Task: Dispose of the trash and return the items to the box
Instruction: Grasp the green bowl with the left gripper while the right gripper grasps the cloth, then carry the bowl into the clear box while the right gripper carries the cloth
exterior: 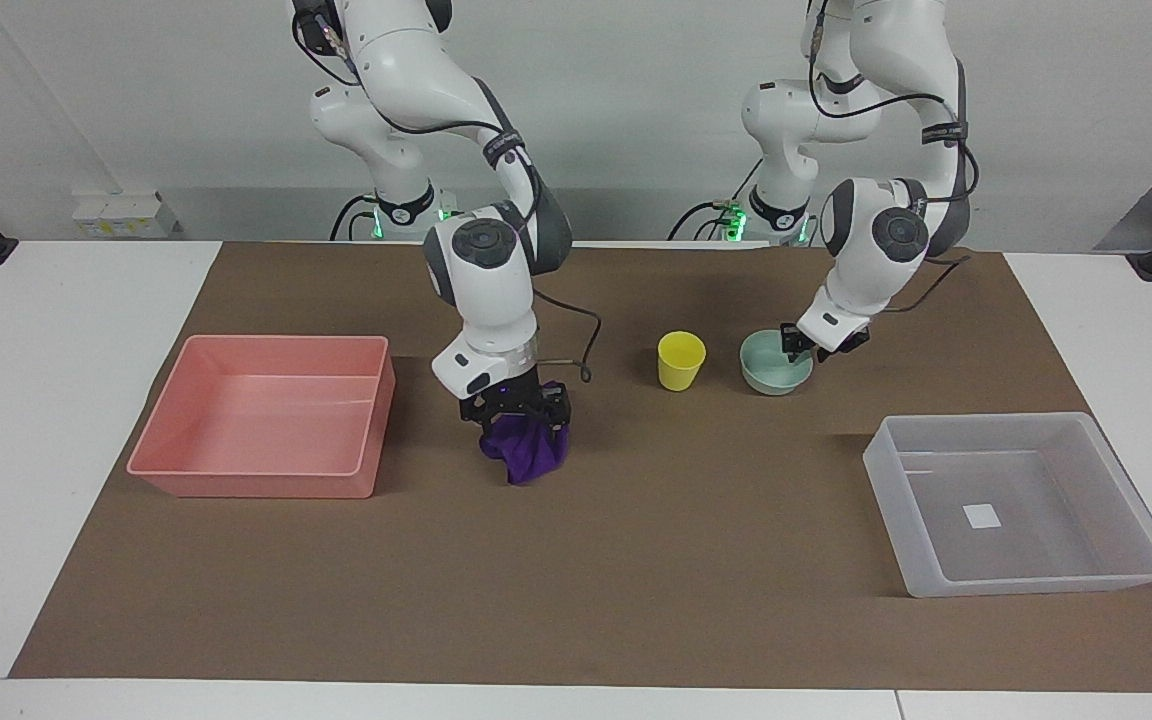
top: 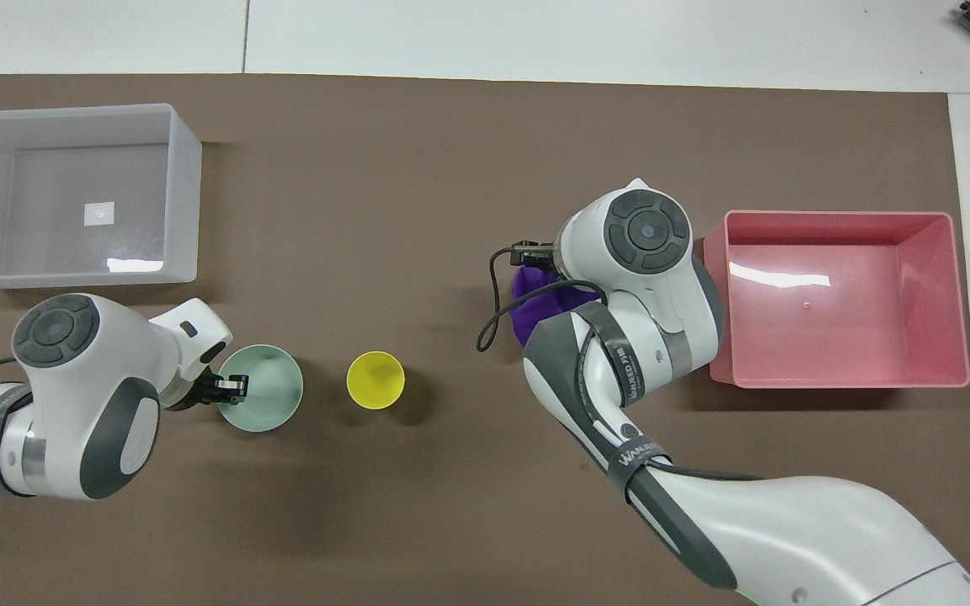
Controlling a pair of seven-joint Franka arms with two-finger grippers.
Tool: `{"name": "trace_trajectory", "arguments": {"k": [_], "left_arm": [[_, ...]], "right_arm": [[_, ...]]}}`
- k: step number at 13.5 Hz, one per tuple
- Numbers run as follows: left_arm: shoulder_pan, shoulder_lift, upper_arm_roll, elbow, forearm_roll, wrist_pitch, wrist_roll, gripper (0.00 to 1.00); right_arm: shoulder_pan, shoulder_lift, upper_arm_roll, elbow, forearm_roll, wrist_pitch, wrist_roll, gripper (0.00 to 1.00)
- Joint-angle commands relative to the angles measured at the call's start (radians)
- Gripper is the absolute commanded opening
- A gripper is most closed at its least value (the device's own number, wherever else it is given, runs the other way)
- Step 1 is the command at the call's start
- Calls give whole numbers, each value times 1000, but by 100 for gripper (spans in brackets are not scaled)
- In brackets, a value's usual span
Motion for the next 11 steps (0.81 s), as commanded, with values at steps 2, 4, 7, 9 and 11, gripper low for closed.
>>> {"name": "trace_trajectory", "arguments": {"k": [2,4,7,9,11], "left_arm": [[-10,4,13,-1,0,8,3,0],[1,-4,13,40,0,-61,4,0],[7,8,15,232,0,-296,4,0],[40,8,15,362,-2,-434,4,0],[77,30,19,492,-24,-526,9,0]], "right_arm": [[-2,-6,0,-98,21,110,-45,100],[12,-7,0,-120,21,128,-45,52],[17,-18,0,-143,21,111,-33,0],[17,-21,0,-131,21,53,-31,0],[15,-48,-2,-109,21,11,-11,0]]}}
